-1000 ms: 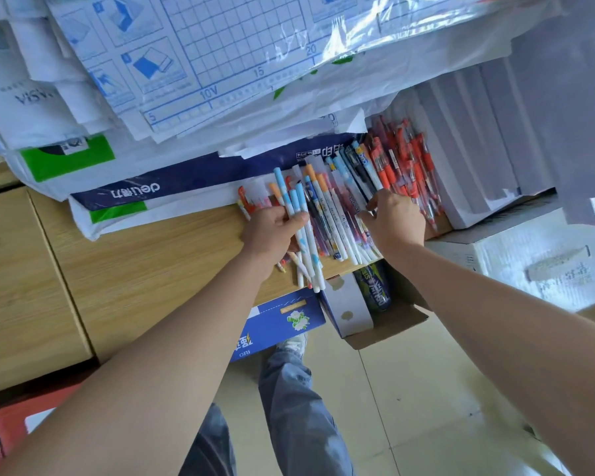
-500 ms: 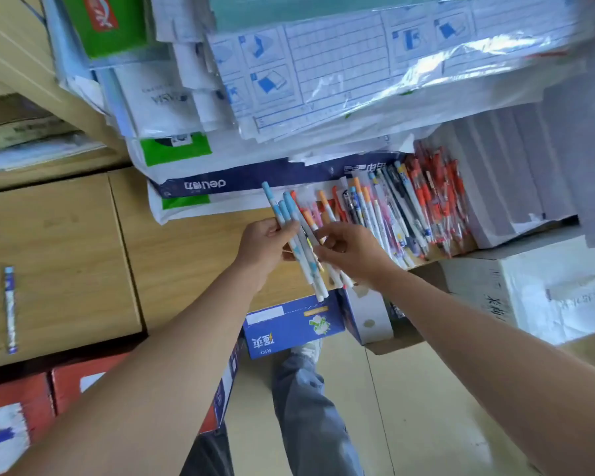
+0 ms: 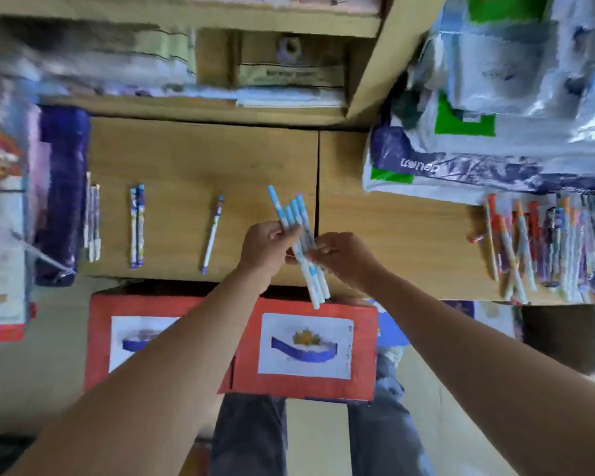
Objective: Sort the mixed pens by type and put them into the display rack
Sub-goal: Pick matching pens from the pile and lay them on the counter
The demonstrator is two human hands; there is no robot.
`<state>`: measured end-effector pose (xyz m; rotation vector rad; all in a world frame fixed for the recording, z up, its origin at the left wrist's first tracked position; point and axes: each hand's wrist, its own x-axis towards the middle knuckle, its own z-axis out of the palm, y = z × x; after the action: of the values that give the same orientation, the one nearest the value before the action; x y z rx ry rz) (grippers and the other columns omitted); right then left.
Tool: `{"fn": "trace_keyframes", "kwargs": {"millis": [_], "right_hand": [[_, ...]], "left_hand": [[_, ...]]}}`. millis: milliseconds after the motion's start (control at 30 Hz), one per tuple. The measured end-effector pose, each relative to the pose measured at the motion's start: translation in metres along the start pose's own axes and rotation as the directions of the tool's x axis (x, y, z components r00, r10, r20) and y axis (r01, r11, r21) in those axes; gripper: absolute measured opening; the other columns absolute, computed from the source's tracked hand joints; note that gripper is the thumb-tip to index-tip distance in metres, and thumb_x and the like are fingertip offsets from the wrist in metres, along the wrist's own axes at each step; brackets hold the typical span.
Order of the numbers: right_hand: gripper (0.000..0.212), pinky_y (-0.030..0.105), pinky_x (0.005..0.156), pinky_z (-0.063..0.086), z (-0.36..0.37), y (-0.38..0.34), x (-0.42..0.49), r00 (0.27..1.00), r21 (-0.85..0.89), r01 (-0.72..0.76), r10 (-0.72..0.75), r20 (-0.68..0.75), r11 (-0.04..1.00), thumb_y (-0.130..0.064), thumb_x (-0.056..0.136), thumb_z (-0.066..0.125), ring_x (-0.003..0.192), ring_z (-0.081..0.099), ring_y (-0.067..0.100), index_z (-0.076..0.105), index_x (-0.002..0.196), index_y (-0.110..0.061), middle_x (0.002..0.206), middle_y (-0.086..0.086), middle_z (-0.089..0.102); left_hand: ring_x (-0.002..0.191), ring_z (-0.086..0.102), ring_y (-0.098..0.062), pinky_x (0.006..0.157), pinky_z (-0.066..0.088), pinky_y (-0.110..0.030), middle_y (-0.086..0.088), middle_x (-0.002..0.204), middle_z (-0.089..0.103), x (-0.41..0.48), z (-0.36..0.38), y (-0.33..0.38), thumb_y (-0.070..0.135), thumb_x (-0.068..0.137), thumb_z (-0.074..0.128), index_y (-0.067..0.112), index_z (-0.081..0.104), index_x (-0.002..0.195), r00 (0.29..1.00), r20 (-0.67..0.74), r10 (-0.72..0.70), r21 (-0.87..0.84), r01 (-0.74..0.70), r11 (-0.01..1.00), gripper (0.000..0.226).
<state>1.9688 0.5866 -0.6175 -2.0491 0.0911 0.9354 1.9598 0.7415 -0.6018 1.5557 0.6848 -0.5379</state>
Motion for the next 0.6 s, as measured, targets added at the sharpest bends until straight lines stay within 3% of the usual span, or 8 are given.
{"fn": "trace_keyframes", "kwargs": {"millis": [100,167,267,367,500,600], "right_hand": [[0.023,0.017,0.051,0.033,0.041,-0.020,0.019,0.999,-0.063,-0.012,0.010,-0.033,0.998,-0.018,0.086,0.069,0.053,0.045,0.005,0.057,0.067,-0.011,0.059,-0.003,0.053],[0.025,0.027,0.056,0.038,0.062,-0.027,0.032,0.997,-0.116,-0.037,0.028,-0.078,0.993,-0.019,0.085,0.069,0.062,0.055,0.018,0.063,0.074,0.002,0.065,0.006,0.062],[0.022,0.031,0.066,0.045,0.081,-0.034,0.047,0.991,-0.190,-0.075,0.052,-0.124,0.979,-0.021,0.086,0.067,0.080,0.065,0.026,0.069,0.084,0.000,0.082,0.013,0.071],[0.014,0.033,0.068,0.049,0.088,-0.039,0.057,0.982,-0.226,-0.072,0.030,-0.185,0.972,-0.021,0.085,0.067,0.079,0.065,0.025,0.071,0.082,-0.008,0.081,0.009,0.072],[0.018,0.030,0.067,0.052,0.086,-0.035,0.064,0.959,-0.237,-0.049,-0.021,-0.282,0.970,-0.027,0.083,0.070,0.076,0.066,0.018,0.070,0.088,-0.009,0.082,0.002,0.072],[0.022,0.033,0.069,0.055,0.080,-0.033,0.065,0.954,-0.244,-0.030,-0.045,-0.296,0.969,-0.028,0.083,0.071,0.076,0.066,0.015,0.068,0.096,-0.010,0.085,-0.001,0.071]], "left_hand": [[0.066,0.068,-0.031,0.060,0.059,-0.045,-0.010,0.064,0.065,0.016,-0.045,-0.021,0.039,0.078,0.072,0.007,0.066,0.069,0.998,-0.069,-0.010,0.085,0.016,0.996,0.034],[0.065,0.066,-0.033,0.066,0.058,-0.053,-0.008,0.060,0.061,0.028,-0.062,-0.032,0.040,0.075,0.073,0.012,0.060,0.062,0.995,-0.093,-0.027,0.141,0.040,0.989,0.034],[0.065,0.068,-0.026,0.065,0.059,-0.048,-0.005,0.063,0.065,0.040,-0.073,-0.037,0.029,0.079,0.071,0.016,0.064,0.067,0.994,-0.110,0.006,0.221,0.018,0.975,0.019],[0.068,0.069,-0.026,0.065,0.058,-0.041,-0.006,0.070,0.069,0.052,-0.074,-0.040,0.036,0.075,0.066,0.008,0.068,0.077,0.993,-0.106,0.051,0.309,-0.016,0.951,0.028],[0.068,0.058,-0.017,0.058,0.033,-0.024,0.004,0.069,0.060,0.062,-0.068,-0.035,0.026,0.085,0.066,0.009,0.061,0.078,0.982,-0.128,0.136,0.482,-0.058,0.874,0.019],[0.073,0.058,-0.012,0.059,0.033,-0.015,0.002,0.082,0.066,0.066,-0.066,-0.035,0.023,0.085,0.067,0.010,0.062,0.090,0.971,-0.120,0.206,0.533,-0.112,0.838,0.015]]}}
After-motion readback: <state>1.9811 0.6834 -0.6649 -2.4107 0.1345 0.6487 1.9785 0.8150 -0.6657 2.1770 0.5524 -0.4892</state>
